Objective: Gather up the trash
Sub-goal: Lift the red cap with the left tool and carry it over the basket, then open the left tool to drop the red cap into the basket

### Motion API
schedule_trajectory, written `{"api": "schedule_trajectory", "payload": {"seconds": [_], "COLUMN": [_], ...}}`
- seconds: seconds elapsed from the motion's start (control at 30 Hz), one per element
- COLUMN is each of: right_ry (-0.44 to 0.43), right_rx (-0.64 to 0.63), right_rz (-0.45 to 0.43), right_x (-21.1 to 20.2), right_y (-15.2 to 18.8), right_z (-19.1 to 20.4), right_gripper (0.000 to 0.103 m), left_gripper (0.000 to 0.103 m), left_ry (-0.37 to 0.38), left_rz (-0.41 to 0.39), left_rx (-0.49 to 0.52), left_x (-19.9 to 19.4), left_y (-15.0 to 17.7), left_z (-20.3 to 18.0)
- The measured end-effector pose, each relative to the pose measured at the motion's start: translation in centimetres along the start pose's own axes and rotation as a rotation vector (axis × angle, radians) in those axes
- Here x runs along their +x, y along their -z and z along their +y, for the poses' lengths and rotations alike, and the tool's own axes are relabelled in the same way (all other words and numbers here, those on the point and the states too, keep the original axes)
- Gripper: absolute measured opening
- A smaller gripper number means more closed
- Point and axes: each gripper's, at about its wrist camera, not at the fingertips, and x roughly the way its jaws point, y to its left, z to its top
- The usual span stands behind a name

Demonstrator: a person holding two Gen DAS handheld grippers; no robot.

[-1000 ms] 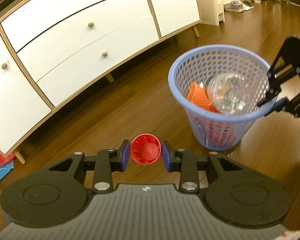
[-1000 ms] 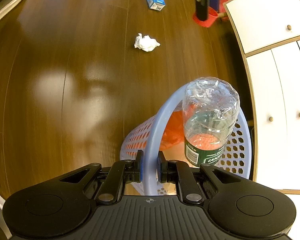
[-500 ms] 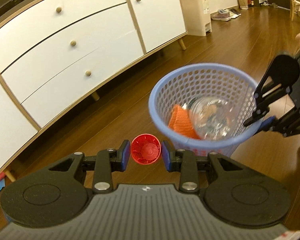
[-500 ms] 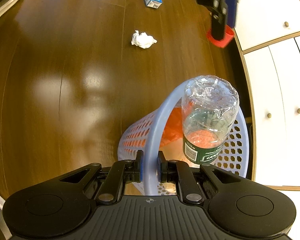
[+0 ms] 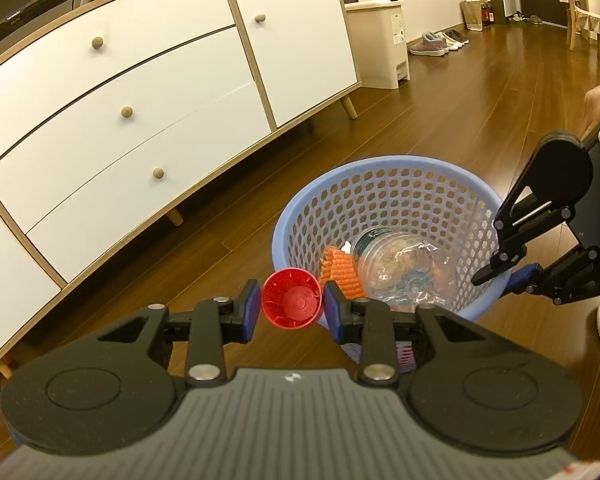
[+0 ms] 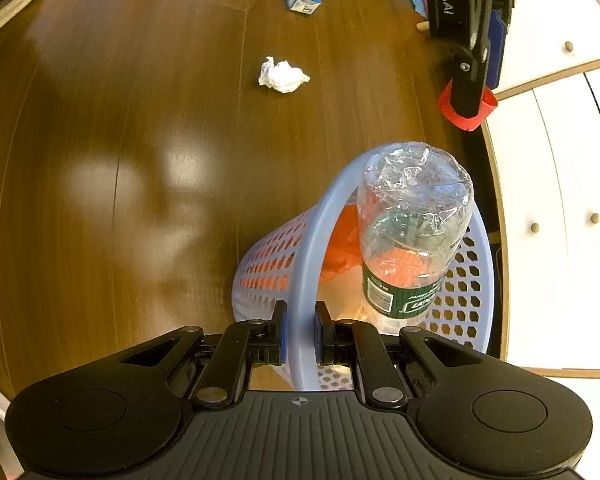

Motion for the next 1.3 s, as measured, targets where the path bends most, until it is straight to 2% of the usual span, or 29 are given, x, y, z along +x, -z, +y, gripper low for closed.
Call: {"api": "schedule_trajectory", "payload": {"seconds": [0.83, 0.93, 0.97, 1.3], "right_ry": [-0.003, -0.006, -0.008, -0.009], "right_rx": [0.001, 0.002, 0.003, 0.002], "right_rz": [-0.006, -0.006, -0.006, -0.003], "right_x": [-0.4, -0.5, -0.5, -0.5], "right_y": [0.1, 0.0, 0.0, 0.0], "right_z": [0.1, 0.0, 0.1, 0.0], "right_gripper": [0.009, 0.009, 0.009, 0.009], "left_gripper": [0.030, 0.036, 0.041, 0.041], "left_ry": [0.042, 0.045, 0.047, -0.002], "left_rz": [-0.058, -0.050, -0.050, -0.006], "left_rx": [-0.015, -0.036, -0.046, -0.078], "left_x": [2.4, 2.8, 2.7, 1.6], "left_y": [-2.2, -2.5, -2.5, -0.2], "left_z": [-0.5, -0.3, -0.2, 1.7]}}
